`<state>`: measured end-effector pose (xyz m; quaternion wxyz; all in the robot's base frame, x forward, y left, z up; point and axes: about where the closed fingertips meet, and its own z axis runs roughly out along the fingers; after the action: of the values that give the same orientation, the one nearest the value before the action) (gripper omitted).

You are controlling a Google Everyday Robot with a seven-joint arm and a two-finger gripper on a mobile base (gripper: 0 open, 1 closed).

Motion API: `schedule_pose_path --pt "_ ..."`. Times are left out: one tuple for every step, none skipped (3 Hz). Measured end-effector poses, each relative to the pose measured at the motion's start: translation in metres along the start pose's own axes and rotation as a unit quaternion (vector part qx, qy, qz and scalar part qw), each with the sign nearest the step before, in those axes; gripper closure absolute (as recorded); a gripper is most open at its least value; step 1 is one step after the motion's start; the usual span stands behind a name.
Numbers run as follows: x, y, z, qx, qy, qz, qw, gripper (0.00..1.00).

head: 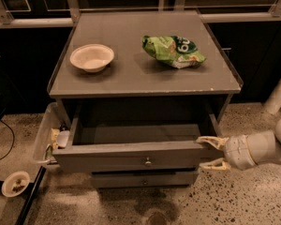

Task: Open top drawer

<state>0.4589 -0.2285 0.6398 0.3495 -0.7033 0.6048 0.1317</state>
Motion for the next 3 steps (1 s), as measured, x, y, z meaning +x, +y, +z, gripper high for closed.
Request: schedule_pose_path --pt "-0.0052 -0.0029 -0.0062 0.000 0.000 0.000 1.0000 0.84" --pt "-0.0054 -0.0029 -0.0063 0.000 0.000 0.000 1.0000 0.83" --pt "-0.0054 -0.0029 -0.0063 0.000 0.000 0.000 1.0000 0.59"
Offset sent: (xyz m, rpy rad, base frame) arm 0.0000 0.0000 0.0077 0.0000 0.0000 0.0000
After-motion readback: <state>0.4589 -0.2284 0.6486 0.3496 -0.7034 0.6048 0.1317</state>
